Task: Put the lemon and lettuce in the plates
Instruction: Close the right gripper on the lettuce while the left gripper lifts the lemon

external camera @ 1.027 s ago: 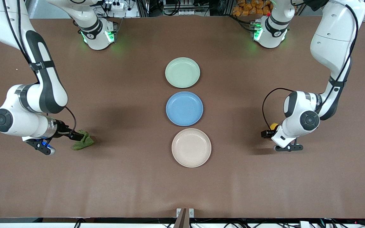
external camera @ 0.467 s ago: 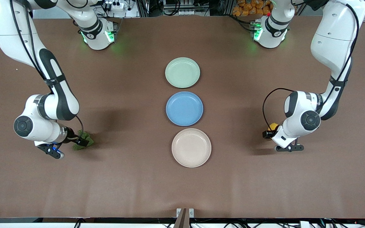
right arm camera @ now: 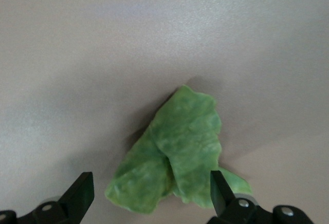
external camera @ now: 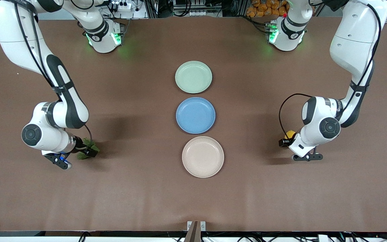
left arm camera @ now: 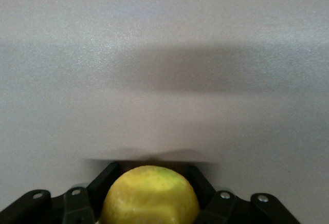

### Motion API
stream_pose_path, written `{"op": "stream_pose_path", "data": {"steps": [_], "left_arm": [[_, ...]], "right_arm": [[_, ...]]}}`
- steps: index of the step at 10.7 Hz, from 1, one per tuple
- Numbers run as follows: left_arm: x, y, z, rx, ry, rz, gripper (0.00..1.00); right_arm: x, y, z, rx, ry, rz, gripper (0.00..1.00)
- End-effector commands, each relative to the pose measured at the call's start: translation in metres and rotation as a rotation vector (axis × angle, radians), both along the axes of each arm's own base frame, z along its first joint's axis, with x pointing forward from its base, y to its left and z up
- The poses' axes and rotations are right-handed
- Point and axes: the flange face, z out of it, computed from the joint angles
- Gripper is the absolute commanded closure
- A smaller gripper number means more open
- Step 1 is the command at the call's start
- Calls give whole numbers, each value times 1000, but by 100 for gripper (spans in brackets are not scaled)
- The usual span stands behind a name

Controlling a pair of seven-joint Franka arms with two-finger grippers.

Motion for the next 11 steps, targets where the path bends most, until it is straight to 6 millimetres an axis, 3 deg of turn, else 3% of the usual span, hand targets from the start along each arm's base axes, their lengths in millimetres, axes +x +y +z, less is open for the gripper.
{"op": "stream_pose_path", "data": {"steps": [1, 3, 7, 8, 9, 10, 11], "left_arm": [[1, 4, 2, 28, 12, -3, 47], [3, 5, 7, 38, 24, -7, 50], [24, -3, 44, 56, 41, -9, 51], [31, -7, 57, 57, 39, -10, 51], [37, -10, 67, 53, 36, -4, 51], [42, -23, 79, 45, 22, -11, 51], [45, -33, 85, 38, 7, -16, 51]], "right_arm": [[5, 5, -12, -12, -12, -19, 0], [4, 5, -16, -12, -7, -19, 0], [3, 5, -19, -15, -3, -16, 0], [3, 5, -19, -17, -3, -13, 16], [3, 3, -19, -22, -3, -11, 51], [3, 4, -19, -28, -3, -2, 73], [3, 4, -19, -28, -3, -2, 84]]}}
